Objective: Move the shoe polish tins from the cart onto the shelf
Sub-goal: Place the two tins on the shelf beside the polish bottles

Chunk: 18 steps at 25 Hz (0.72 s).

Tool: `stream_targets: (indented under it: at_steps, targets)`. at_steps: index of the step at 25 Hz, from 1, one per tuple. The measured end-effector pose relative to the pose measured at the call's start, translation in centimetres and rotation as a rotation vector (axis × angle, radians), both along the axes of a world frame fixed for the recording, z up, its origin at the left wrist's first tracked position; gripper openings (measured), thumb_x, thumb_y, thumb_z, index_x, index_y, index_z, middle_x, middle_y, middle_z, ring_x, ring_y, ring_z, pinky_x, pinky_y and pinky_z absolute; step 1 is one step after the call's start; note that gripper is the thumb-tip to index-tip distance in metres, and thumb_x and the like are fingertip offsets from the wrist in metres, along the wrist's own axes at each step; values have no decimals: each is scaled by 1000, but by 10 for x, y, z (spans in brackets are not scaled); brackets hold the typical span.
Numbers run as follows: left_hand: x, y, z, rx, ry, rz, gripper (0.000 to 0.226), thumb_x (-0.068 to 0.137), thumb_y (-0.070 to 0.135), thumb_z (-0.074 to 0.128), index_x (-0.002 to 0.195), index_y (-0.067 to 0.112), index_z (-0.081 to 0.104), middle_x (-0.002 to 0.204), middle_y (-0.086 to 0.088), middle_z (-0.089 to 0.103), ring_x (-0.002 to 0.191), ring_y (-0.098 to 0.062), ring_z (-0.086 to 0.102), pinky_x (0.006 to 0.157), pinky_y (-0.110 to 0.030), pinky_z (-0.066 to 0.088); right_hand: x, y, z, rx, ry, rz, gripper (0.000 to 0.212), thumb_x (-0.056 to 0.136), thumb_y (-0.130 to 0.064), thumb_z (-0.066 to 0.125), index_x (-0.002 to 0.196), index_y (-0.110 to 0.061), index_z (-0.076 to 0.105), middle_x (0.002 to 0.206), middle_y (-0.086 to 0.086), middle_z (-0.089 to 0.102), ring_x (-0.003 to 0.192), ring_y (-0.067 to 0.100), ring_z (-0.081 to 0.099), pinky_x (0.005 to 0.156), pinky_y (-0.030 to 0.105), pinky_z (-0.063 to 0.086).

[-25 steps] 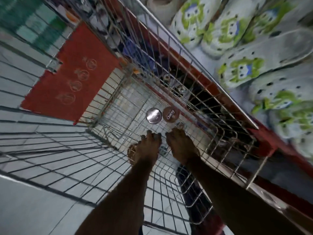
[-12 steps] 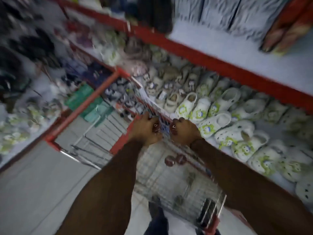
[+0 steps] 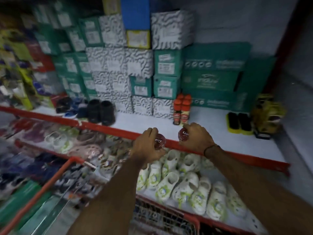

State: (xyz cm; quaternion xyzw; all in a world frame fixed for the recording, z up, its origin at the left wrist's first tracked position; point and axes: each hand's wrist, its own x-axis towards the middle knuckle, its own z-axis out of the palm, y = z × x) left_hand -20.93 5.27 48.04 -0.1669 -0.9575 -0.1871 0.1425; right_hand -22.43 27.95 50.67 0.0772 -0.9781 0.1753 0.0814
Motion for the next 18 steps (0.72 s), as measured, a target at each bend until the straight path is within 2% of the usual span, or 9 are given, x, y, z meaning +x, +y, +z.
stream_targets:
  at_steps: [2, 5, 8, 11, 13, 15, 18]
  targets:
    - [-20, 59, 6, -4, 7, -79, 66, 61, 51, 67, 112, 14, 49, 102, -8, 59, 92, -35, 59, 74, -42, 47, 1, 49, 0, -21, -34, -134, 73, 62, -51, 71, 122, -11, 58, 115, 20, 64, 107, 41, 61, 88, 44, 53]
    - [-41, 131, 4, -17, 14, -113, 62, 60, 50, 65, 108, 12, 53, 99, -12, 65, 90, -39, 59, 74, -44, 49, 6, 103, -4, -8, -62, -259, 57, 67, -38, 76, 110, -8, 54, 107, 23, 64, 100, 43, 62, 77, 41, 52]
    - [-63, 181, -6, -77, -47, -141, 56, 60, 46, 69, 98, 7, 56, 89, -17, 69, 86, -40, 60, 69, -44, 48, -5, 132, -18, -10, -110, -277, 52, 68, -41, 79, 100, -8, 56, 104, 21, 64, 99, 41, 63, 72, 36, 48]
    - [-96, 211, -23, -175, -72, -136, 50, 65, 45, 61, 102, 12, 62, 92, -14, 67, 91, -39, 60, 79, -43, 42, -26, 146, -28, 11, -44, -263, 36, 69, -42, 75, 82, -10, 65, 94, 18, 69, 94, 38, 64, 68, 33, 39]
    - [-116, 227, -31, -149, -57, -118, 41, 69, 37, 55, 105, 22, 70, 96, -10, 65, 95, -38, 58, 80, -42, 42, -37, 152, -28, 180, 40, -254, 26, 76, -41, 67, 81, -15, 70, 93, 12, 68, 96, 35, 61, 77, 39, 39]
    - [-129, 238, -33, -45, -38, -103, 29, 79, 19, 62, 105, 26, 74, 99, -12, 64, 95, -38, 57, 79, -44, 49, -45, 154, -27, 350, 109, -249, 18, 80, -36, 62, 89, -23, 71, 99, 8, 64, 103, 34, 54, 86, 47, 34]
    - [-135, 255, -20, -10, 15, -88, 33, 80, 1, 65, 100, 26, 77, 97, -11, 70, 89, -34, 62, 76, -41, 54, -64, 160, -32, 355, 88, -258, 25, 75, -22, 60, 99, -23, 67, 107, 8, 65, 109, 33, 51, 96, 55, 30]
